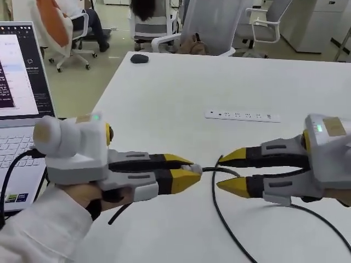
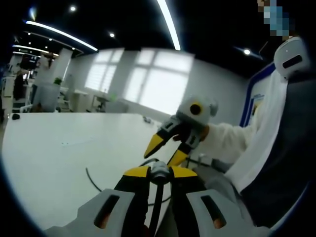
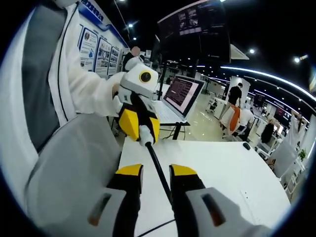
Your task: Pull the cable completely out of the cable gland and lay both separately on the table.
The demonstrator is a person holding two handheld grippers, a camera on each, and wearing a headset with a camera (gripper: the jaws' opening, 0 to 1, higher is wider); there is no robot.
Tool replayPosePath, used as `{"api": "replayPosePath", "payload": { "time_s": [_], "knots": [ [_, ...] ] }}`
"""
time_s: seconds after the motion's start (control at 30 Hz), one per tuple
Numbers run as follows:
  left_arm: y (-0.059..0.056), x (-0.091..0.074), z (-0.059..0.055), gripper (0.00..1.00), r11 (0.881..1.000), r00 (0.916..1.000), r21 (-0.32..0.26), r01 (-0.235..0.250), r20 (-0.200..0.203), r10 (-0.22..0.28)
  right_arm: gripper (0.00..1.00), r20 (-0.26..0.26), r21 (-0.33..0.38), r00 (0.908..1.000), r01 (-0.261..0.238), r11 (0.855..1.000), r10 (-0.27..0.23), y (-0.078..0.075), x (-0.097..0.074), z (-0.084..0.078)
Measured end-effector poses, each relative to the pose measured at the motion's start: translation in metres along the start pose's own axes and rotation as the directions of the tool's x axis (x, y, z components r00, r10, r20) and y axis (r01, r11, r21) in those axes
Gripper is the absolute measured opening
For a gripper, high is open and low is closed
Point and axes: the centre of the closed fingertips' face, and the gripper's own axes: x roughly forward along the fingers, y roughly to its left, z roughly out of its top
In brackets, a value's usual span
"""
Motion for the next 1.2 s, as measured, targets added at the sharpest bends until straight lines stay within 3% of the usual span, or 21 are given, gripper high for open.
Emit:
{"api": "replayPosePath", "payload": {
  "time_s": [0.4,0.7,1.2],
  "knots": [
    [-0.003,-0.001,-0.004,0.17,1.000,0.9998,0.003,0.013,-0.016,-0.013,0.15,0.050,-0.007,0.9976,-0.047,0.999,0.047,0.009,0.010,0.014],
    [-0.002,0.001,-0.006,0.17,1.000,0.9995,0.006,0.015,-0.026,-0.015,0.06,0.048,-0.001,0.9975,-0.052,0.999,0.052,0.011,0.009,0.009],
    [0.005,-0.006,-0.004,0.17,1.000,0.9997,0.005,-0.008,-0.021,0.008,0.05,0.035,0.027,0.9991,-0.024,0.999,0.023,0.003,0.004,-0.004]
  ]
}}
